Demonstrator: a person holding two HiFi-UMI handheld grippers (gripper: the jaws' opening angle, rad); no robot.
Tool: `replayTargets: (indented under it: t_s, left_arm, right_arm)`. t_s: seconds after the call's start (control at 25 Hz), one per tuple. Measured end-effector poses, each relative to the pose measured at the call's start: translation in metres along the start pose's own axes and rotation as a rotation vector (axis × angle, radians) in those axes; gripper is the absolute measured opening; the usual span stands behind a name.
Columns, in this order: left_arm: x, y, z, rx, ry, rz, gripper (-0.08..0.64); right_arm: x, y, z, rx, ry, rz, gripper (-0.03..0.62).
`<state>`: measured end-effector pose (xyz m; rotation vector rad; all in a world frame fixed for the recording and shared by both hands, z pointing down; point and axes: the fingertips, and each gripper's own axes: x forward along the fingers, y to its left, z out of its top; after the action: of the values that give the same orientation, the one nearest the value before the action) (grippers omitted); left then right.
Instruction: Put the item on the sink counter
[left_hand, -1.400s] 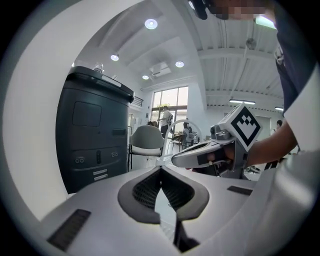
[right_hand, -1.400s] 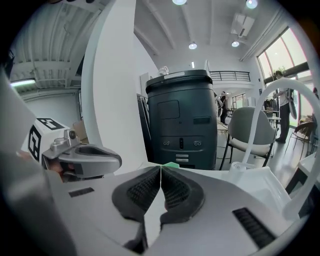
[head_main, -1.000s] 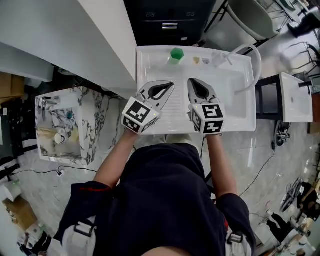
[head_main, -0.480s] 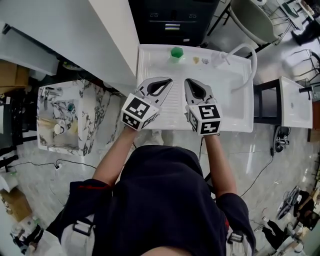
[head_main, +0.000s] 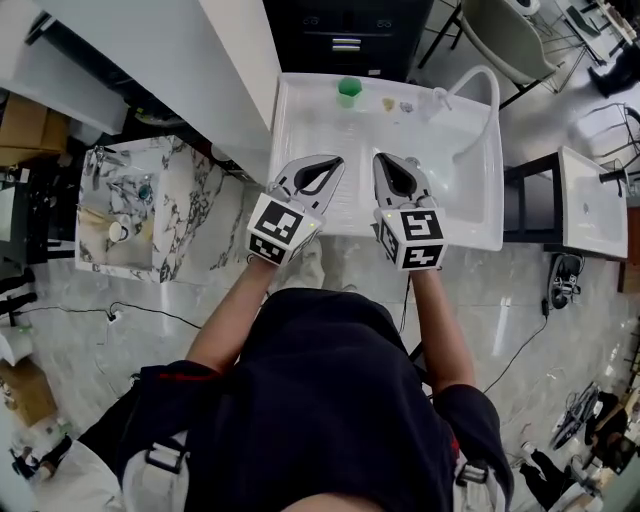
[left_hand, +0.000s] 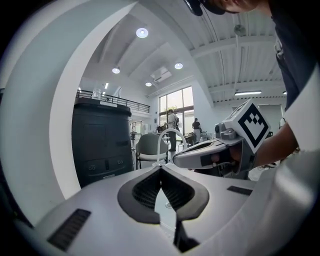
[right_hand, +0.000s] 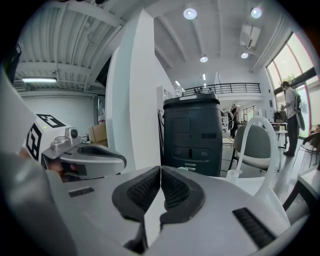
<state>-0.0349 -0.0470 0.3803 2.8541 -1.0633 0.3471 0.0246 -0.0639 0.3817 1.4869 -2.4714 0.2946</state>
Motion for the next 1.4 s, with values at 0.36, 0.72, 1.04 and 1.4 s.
replayTargets:
  t_s: [0.36, 0.72, 1.04, 1.4]
  left_arm:
    - [-0.036, -0.044, 0.004, 0.002, -0.044, 0.052, 0.014]
    - [-0.063, -0.085, -0.003, -0.008, -0.05, 0.078, 0.014]
    - [-0.08, -0.103, -0.002, -0.002, -0.067, 0.111, 0.014]
    - [-0.088, -0.115, -0.007, -0.01, -0.064, 0.131, 0.014]
  right_arm:
    - [-0.053, 0.02, -0.01, -0.004, -0.028, 0.03, 0.034]
    - [-0.099, 0.038, -0.022, -0.014, -0.046, 0.05, 0.034]
    - [-0.122, 0.046, -0.025, -0.024, -0.065, 0.06, 0.034]
    - [-0.136, 0.05, -0.031, -0.023, -0.068, 0.07, 0.034]
